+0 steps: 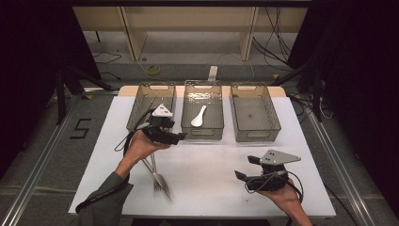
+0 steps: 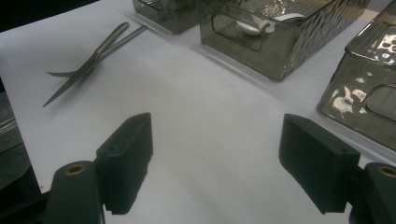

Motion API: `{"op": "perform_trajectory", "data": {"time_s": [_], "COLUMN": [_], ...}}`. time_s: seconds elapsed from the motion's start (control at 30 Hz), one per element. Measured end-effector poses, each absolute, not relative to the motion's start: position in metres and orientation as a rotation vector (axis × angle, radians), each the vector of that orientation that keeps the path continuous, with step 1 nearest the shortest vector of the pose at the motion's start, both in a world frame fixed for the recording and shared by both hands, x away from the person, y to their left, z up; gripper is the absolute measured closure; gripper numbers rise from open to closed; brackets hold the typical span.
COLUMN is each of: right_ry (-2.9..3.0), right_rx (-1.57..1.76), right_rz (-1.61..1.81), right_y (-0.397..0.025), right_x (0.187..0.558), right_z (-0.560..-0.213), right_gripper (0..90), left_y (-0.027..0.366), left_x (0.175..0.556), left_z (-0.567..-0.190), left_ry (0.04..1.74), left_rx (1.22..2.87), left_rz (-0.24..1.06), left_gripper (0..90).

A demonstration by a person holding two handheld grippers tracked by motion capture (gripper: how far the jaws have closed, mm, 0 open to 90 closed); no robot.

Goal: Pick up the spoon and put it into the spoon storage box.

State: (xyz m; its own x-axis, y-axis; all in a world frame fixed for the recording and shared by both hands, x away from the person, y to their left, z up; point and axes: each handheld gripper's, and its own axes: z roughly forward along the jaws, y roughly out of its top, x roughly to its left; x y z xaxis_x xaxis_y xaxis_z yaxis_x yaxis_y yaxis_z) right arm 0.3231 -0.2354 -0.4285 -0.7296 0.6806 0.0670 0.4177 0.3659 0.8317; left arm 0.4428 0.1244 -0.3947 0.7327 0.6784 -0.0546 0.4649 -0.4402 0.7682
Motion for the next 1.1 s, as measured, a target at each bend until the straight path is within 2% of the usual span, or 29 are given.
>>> {"op": "perform_trajectory", "data": {"time_s": [0.27, 0.6, 0.87, 1.1], "right_ry": [2.345, 2.344, 2.340, 2.344], "right_rx": [0.971, 0.966, 0.973, 0.970], "right_rz": [1.294, 1.295, 1.300, 1.301], "right_y": [-0.235, -0.234, -0.236, -0.235], "right_x": [0.323, 0.322, 0.323, 0.324], "right_z": [-0.429, -0.429, -0.429, -0.429], "right_gripper": [26.9, 26.9, 26.9, 27.0], "left_y": [0.139, 0.164, 0.172, 0.173], "left_x": [0.440, 0.432, 0.435, 0.435], "left_z": [-0.410, -0.418, -0.426, -0.436], "left_ry": [0.910, 0.957, 1.018, 1.048], "left_rx": [2.149, 2.154, 2.180, 2.231], "left_rz": [0.308, 0.341, 0.360, 0.365], "left_gripper": [41.1, 58.3, 68.1, 83.4]}}
